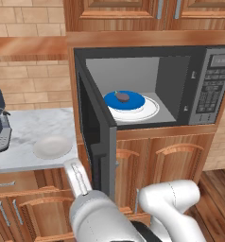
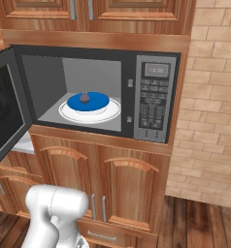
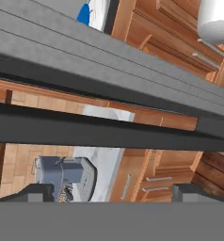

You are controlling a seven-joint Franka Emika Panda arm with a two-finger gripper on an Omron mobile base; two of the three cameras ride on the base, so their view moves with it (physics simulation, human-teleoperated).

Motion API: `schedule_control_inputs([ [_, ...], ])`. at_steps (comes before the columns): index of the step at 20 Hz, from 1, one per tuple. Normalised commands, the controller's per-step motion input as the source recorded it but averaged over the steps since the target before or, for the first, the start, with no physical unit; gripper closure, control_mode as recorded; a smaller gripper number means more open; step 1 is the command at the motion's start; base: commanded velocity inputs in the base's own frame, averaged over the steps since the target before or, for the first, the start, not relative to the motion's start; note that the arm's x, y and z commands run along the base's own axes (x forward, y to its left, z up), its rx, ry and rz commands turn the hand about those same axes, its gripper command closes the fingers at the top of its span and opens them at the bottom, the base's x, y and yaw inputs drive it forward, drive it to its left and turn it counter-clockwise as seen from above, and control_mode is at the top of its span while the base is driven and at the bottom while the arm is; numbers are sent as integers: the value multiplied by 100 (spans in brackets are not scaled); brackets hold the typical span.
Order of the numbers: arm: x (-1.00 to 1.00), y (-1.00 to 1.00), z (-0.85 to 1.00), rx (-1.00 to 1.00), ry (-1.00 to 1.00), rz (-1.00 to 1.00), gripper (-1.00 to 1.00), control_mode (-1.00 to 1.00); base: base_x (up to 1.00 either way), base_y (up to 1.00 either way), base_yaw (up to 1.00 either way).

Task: Pick the eggplant from the counter and place it in the microwave. Then turn on the microwave.

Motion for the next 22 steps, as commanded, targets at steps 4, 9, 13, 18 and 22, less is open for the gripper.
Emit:
schedule_control_inputs([
  [4, 11, 0, -13, 0, -5, -4, -100, -100, 0, 0, 0],
  [9, 20, 1, -14, 0, -1, -4, -100, -100, 0, 0, 0],
  [13, 20, 8, -14, 0, -3, 0, -100, -100, 0, 0, 0],
  [18, 15, 5, -12, 0, -2, -1, -100, -100, 0, 0, 0],
  [22, 11, 9, -12, 0, -4, -1, -100, -100, 0, 0, 0],
])
